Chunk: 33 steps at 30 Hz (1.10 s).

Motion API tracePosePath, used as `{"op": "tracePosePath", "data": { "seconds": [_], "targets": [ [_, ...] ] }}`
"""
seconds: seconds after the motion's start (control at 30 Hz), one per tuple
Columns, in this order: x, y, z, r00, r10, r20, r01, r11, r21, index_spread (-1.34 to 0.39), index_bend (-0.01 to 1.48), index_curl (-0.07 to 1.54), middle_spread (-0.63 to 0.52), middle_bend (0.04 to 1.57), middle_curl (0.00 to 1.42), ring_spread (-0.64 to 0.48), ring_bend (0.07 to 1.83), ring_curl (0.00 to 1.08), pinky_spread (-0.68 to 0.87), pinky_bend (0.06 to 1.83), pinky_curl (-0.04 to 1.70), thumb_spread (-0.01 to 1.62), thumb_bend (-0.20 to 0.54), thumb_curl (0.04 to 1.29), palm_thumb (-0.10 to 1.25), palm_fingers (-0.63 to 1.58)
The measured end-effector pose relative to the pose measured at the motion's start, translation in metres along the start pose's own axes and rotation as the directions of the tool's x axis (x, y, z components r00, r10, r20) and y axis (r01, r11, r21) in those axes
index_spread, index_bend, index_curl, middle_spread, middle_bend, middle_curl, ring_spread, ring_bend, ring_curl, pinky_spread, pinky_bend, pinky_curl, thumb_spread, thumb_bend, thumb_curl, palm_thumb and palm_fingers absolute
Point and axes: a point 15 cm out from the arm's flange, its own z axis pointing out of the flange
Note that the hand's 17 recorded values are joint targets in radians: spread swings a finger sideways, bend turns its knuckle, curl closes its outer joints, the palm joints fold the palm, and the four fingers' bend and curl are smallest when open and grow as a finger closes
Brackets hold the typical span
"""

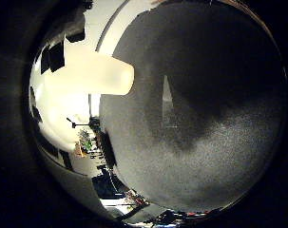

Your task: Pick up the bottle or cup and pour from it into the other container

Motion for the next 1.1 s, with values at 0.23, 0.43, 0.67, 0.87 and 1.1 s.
{"op": "tracePosePath", "data": {
  "seconds": [0.23,0.43,0.67,0.87,1.1],
  "targets": [
    [0.001,0.0,-0.004,1.0,-0.001,-0.003,0.001,1.0,0.007,-0.34,0.19,0.75,-0.14,0.65,0.67,-0.09,1.0,0.48,0.11,0.99,0.43,1.01,-0.03,0.41,0.64,0.17],
    [0.001,-0.001,-0.004,1.0,-0.003,-0.004,0.003,1.0,0.009,-0.25,0.17,0.54,0.0,0.44,0.49,0.06,0.77,0.36,0.36,0.91,0.35,1.01,-0.027,0.39,0.63,0.05],
    [0.002,-0.002,0.005,1.0,-0.003,-0.006,0.003,1.0,0.0,-0.19,0.16,0.39,0.08,0.36,0.39,0.12,0.65,0.28,0.38,0.76,0.27,0.98,-0.03,0.36,0.6,0.04],
    [0.004,-0.003,0.019,1.0,0.009,0.0,-0.009,1.0,-0.015,-0.17,0.15,0.32,0.1,0.33,0.36,0.13,0.61,0.25,0.37,0.7,0.25,0.97,-0.028,0.34,0.59,0.05],
    [0.006,-0.016,0.034,1.0,0.006,-0.008,-0.006,1.0,0.013,-0.16,0.15,0.28,0.13,0.32,0.34,0.14,0.59,0.24,0.36,0.66,0.24,0.97,-0.028,0.33,0.59,0.08]
  ]
}}
